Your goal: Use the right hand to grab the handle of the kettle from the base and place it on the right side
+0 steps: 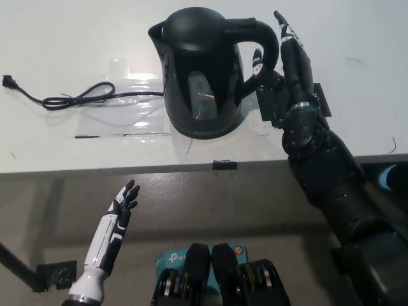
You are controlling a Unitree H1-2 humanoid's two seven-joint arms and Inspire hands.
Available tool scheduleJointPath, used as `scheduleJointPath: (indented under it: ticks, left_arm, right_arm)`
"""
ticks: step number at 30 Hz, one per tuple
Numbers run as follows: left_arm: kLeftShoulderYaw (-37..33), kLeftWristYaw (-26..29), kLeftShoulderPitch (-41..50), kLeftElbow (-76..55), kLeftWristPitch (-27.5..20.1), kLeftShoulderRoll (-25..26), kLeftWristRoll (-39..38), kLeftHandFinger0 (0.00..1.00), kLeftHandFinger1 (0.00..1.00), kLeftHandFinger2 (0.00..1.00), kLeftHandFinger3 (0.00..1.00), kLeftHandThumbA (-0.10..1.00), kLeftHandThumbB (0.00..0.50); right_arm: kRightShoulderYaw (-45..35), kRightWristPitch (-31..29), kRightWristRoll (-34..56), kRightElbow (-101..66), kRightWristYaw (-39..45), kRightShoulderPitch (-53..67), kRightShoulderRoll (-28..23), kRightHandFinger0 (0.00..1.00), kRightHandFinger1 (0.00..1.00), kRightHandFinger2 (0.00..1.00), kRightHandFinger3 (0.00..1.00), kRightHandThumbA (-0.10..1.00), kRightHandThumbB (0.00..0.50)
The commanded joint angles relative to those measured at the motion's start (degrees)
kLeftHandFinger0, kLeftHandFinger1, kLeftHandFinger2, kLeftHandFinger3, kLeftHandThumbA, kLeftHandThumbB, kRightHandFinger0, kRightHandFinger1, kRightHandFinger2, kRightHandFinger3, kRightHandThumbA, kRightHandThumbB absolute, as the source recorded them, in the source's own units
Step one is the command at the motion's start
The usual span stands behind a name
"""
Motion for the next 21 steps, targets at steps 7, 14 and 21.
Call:
scheduleJointPath:
  ticks: [7, 14, 21]
  left_arm:
    - [0.0, 0.1, -1.9, -1.0, -2.1, 0.9, 0.4, 1.00, 1.00, 1.00, 1.00, 1.00, 0.500]
    - [0.3, -0.2, -2.2, -0.9, -2.1, 0.7, -0.5, 1.00, 1.00, 1.00, 1.00, 1.00, 0.500]
    - [0.1, -0.4, -2.3, -1.2, -2.1, 1.2, -0.6, 1.00, 1.00, 1.00, 1.00, 1.00, 0.500]
  right_arm:
    - [-1.3, -6.7, 1.5, 0.3, -10.5, -7.7, 0.1, 0.07, 0.22, 0.40, 0.43, 0.02, 0.209]
    - [-0.5, -10.8, 0.2, 0.9, -16.1, -9.6, 0.4, 0.00, 0.04, 0.45, 0.48, -0.10, 0.060]
    - [-1.0, -11.3, 1.3, 1.7, -18.1, -9.7, 0.9, 0.00, 0.00, 0.39, 0.44, -0.10, 0.086]
